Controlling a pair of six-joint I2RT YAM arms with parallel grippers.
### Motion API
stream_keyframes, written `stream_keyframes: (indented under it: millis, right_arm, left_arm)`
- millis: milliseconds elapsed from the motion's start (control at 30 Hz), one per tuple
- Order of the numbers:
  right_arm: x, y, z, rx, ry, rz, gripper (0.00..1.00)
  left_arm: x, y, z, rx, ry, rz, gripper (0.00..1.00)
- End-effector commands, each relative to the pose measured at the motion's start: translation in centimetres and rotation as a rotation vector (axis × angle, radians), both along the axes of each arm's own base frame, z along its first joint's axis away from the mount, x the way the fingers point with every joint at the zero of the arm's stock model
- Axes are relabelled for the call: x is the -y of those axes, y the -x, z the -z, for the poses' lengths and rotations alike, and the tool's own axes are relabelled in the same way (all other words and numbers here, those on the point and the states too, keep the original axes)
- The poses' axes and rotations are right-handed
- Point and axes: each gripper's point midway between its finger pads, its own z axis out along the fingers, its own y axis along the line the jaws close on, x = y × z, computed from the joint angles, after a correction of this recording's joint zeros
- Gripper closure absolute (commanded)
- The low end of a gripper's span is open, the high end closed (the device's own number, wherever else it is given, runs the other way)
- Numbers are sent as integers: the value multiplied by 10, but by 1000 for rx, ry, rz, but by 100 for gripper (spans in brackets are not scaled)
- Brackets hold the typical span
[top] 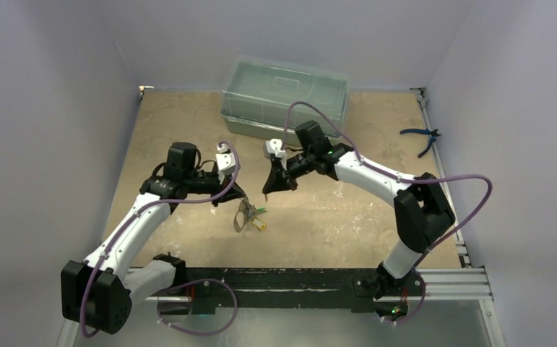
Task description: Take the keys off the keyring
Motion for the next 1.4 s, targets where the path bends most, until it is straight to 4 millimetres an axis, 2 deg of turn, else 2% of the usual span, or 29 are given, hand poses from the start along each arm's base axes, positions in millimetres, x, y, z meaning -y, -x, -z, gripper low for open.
stream_keyframes:
  millis: [0,167,300,600,667,900,1000,1033,1100,1200,1300,1367]
  right_arm:
    - [29,-16,-10,1,29,120,100]
    - [54,-21,8,-45,91,229,100]
    - [66,-22,27,-61,134,302,100]
    - [69,-25,71,-167,223,360,100]
    - [69,-25,82,-198,240,372,100]
    - [68,-29,98,-260,306,391,100]
    - [71,-29,102,-283,334,404,100]
    - [72,-29,102,-280,340,412,97]
    - [73,-31,101,-273,343,426,91]
    - [77,-32,99,-268,358,452,87]
    - [83,-32,93,-259,371,482,75]
    - [86,-33,82,-233,359,500,65]
  left_arm:
    - [-9,-27,-5,116,-65,-46,100]
    - [-21,-38,14,157,-151,-63,100]
    - [-33,-51,30,186,-224,-101,100]
    - [-51,-48,77,104,-332,-101,100]
    - [-52,-49,80,119,-338,-98,100]
    - [-60,-54,98,57,-380,-140,100]
    - [-59,-56,96,12,-365,-130,100]
    - [-58,-57,95,-1,-357,-131,99]
    - [-56,-62,91,-21,-335,-141,89]
    - [-56,-71,84,-20,-308,-171,77]
    - [-59,-79,72,-15,-283,-203,61]
    - [-63,-84,61,-22,-262,-226,49]
